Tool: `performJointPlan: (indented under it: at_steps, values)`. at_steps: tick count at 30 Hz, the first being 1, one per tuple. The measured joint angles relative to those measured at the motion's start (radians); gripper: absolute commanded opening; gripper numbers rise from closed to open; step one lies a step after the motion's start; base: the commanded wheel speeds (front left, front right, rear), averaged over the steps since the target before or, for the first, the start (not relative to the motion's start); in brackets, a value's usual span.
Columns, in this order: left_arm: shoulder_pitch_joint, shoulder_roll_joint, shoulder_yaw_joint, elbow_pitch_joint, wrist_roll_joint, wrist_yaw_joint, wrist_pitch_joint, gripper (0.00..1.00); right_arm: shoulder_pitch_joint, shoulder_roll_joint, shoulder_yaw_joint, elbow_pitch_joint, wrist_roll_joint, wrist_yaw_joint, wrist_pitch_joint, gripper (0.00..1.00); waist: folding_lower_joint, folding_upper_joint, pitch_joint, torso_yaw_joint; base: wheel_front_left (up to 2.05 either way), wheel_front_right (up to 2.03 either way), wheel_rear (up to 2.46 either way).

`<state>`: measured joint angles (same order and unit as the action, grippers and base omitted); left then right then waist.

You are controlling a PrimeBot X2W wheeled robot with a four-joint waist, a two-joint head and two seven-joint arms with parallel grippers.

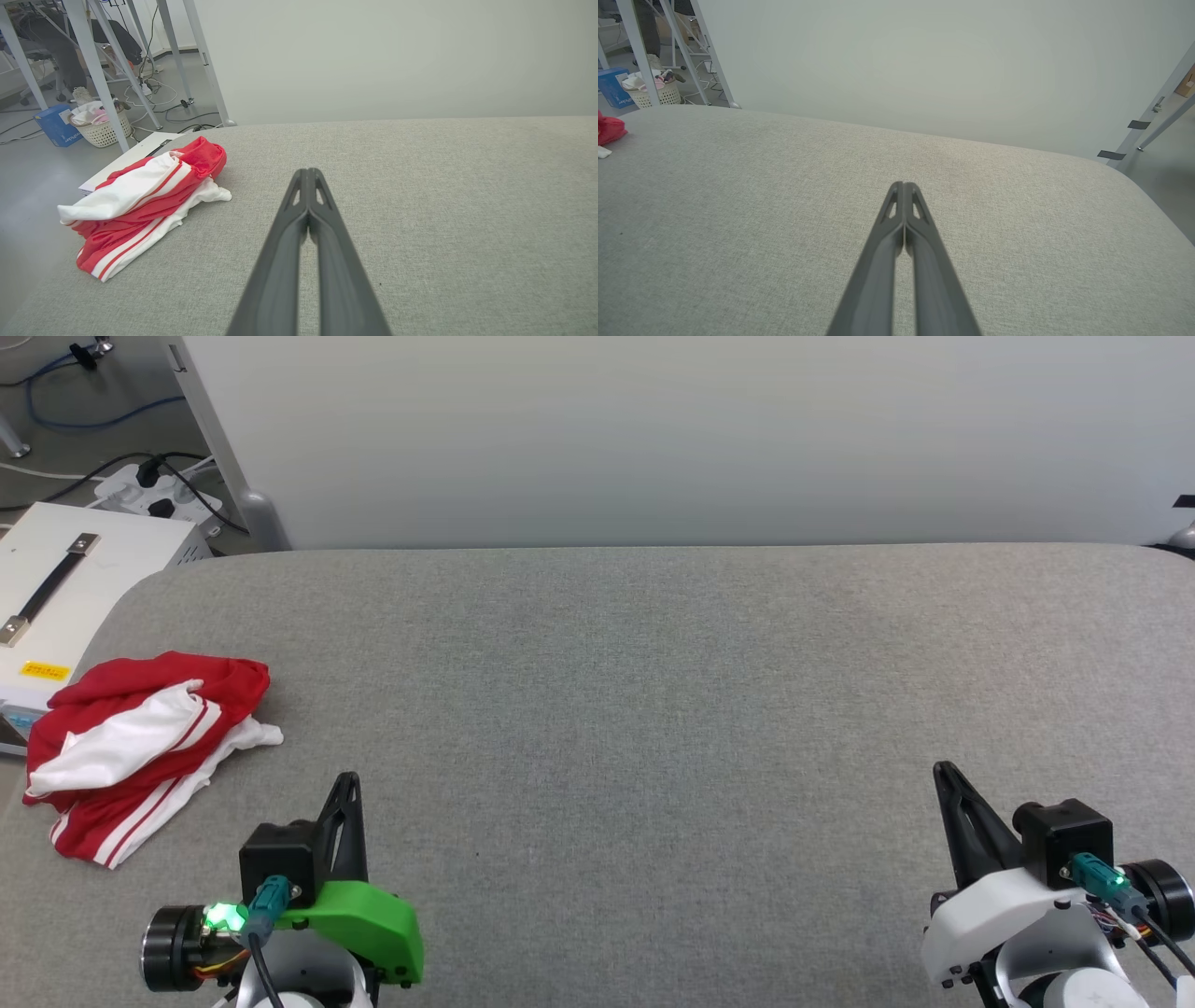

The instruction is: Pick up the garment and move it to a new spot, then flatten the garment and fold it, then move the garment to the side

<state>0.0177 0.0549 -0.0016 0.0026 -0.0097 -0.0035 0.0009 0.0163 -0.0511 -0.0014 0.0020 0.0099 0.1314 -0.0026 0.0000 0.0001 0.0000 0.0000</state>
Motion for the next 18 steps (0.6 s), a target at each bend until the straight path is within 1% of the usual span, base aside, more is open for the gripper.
performJointPlan:
  at_steps: [18]
  values:
    - [0.000,0.000,0.000,0.000,0.000,0.000,0.000,0.00,0.000,0.000,0.000,0.000,0.000,0.000,0.000,0.00,0.0000,0.0000,0.000,0.000,0.00,0.00,0.00]
